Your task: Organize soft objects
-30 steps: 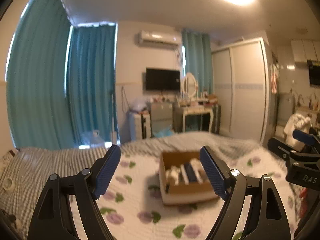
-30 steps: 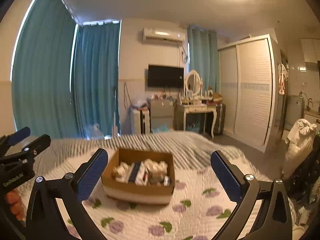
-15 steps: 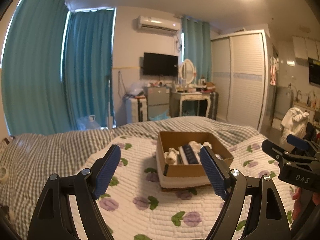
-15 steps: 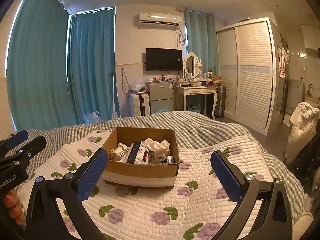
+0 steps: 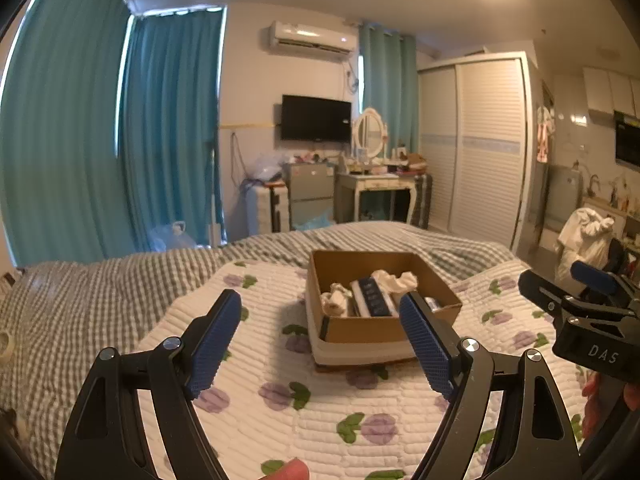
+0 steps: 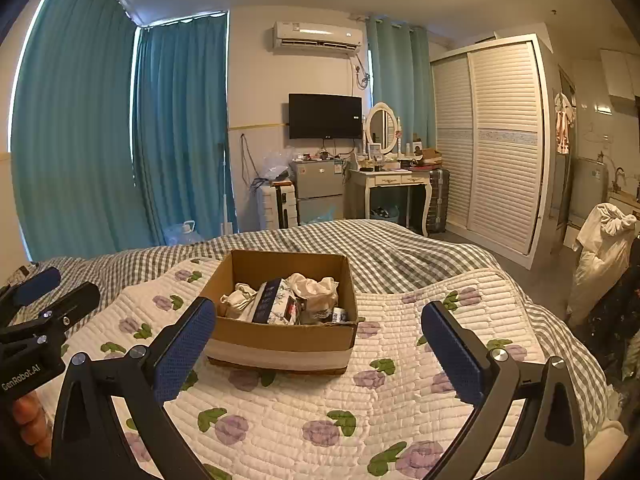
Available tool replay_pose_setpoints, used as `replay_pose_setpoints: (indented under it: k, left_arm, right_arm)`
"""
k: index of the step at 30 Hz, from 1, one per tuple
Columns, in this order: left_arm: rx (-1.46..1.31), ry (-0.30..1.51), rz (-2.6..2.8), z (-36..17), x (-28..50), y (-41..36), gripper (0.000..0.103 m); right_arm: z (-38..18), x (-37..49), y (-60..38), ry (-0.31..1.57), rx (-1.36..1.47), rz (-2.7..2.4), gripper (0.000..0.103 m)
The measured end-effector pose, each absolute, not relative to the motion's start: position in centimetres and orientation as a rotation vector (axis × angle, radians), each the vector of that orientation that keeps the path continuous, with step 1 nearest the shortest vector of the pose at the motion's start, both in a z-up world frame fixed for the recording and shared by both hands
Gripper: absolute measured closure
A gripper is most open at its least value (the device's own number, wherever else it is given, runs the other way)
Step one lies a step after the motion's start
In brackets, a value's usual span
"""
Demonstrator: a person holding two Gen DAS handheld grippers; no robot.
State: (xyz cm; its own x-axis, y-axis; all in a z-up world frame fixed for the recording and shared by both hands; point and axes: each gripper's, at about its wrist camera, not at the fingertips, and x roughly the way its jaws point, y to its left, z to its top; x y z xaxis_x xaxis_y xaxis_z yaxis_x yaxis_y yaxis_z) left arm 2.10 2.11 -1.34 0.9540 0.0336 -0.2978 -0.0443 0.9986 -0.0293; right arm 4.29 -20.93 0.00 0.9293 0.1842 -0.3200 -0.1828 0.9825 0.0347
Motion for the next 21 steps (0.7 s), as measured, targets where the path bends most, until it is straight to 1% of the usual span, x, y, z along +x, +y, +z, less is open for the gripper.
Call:
replay_pose_setpoints:
  k: [21]
  left_arm:
    - [-0.028, 0.309, 0.029, -1.70, 2.14, 1.96, 0.020]
  right_arm:
    - [-0.18, 4.10, -20.47, 0.339, -0.006, 0.196, 0.000]
